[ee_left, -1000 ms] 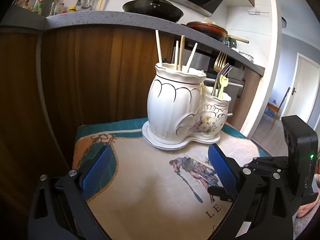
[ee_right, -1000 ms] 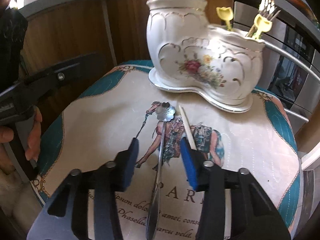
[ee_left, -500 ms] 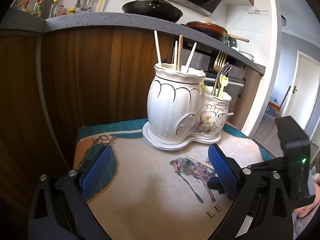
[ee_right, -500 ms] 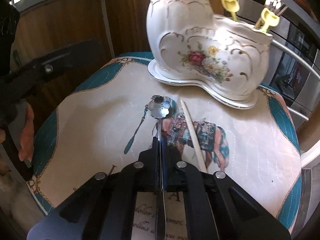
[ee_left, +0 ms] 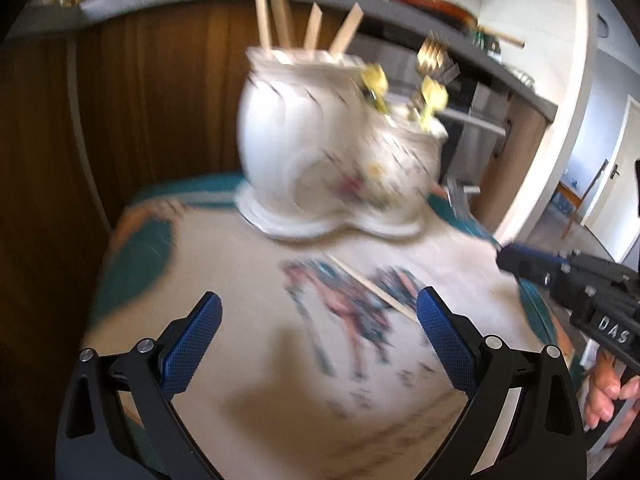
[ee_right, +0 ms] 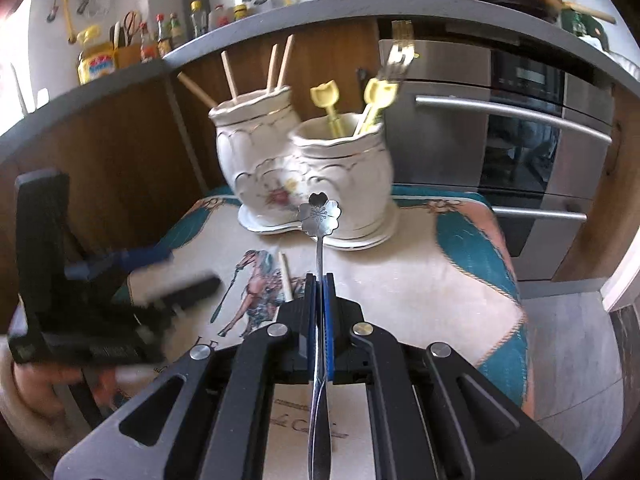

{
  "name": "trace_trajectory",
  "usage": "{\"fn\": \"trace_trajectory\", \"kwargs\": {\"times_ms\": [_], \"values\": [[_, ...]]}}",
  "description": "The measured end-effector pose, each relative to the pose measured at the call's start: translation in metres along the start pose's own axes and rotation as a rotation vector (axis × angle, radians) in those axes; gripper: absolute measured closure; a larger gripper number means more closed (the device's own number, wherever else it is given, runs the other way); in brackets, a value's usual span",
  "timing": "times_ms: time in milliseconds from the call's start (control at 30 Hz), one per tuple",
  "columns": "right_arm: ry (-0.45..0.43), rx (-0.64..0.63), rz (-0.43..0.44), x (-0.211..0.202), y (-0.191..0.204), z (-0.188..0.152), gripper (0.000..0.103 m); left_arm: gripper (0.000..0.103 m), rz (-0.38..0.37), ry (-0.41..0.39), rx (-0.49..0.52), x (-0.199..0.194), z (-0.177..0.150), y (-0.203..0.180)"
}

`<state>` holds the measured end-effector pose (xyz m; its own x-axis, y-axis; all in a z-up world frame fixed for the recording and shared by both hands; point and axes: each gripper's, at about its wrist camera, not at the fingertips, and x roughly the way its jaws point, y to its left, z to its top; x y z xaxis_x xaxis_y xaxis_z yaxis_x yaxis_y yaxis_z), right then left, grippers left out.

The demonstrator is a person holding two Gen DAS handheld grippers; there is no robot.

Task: Organize utensils
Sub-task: 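Grasp the silver flower-handled spoon with the right tool while the left tool grasps the last chopstick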

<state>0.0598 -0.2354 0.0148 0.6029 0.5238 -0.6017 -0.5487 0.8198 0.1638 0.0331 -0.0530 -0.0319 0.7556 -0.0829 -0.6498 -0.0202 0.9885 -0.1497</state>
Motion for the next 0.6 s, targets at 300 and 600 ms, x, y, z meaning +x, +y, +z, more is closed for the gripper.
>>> {"fn": "trace_trajectory", "kwargs": {"times_ms": [300,600], "values": [[-0.051,0.034,-0.006,-0.017,-0.02,-0.002,0.1,0.01,0.064,0.114,0.101,0.035,-0.015,-0.067],[-0.065,0.034,0.013,-0.027,-0.023,-0.007,0.1,0.053,0.071,0.17,0.18,0.043,-0.017,-0.069]]}}
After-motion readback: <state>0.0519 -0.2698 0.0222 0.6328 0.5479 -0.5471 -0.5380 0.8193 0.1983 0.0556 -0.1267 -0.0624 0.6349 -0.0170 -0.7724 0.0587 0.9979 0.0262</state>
